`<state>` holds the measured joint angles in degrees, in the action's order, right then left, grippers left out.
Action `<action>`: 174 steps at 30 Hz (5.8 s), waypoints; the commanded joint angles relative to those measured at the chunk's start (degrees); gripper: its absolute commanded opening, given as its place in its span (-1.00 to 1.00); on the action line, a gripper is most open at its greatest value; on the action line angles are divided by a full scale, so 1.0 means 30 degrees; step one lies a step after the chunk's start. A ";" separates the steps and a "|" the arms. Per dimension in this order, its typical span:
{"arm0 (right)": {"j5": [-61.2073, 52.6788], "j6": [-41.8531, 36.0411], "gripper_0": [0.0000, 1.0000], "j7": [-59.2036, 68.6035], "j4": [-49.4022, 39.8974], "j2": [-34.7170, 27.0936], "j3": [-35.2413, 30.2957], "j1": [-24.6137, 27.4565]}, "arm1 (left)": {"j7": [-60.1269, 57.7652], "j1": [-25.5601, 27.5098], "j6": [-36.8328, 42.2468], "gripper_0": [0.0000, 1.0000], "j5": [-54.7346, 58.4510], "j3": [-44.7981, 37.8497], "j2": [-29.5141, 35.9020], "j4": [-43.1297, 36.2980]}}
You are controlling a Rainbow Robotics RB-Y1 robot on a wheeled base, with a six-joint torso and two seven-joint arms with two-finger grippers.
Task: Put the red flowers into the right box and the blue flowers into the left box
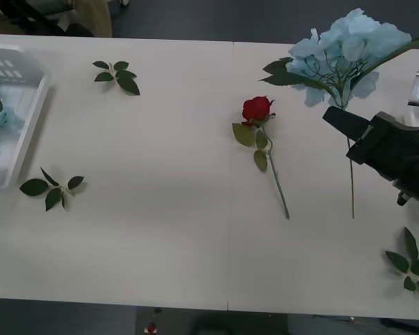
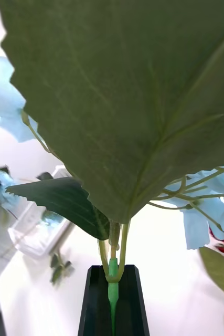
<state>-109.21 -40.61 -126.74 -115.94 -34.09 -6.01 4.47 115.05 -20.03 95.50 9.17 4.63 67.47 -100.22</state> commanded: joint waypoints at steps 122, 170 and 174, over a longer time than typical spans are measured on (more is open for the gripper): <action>-0.3735 1.5030 -1.00 -0.2490 0.8999 0.2574 1.7794 -1.5934 | -0.0147 -0.1352 -1.5574 -1.00 2.7677 0.3994 -1.1767 0.1502; -0.4379 1.3067 1.00 -0.2842 0.9028 0.1871 1.7619 -1.5905 | -0.0586 0.2047 -0.8865 -1.00 3.0226 -0.0342 -0.0458 0.1912; -0.5258 1.2101 1.00 -0.2783 0.8999 0.1227 1.7589 -1.5729 | -0.0498 0.3043 -0.5408 -1.00 2.9669 -0.3330 -0.0399 0.2908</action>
<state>-124.07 -3.39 -134.99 -88.03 -28.44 47.95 -41.11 115.02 -11.71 76.31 98.84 -1.51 65.62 -93.36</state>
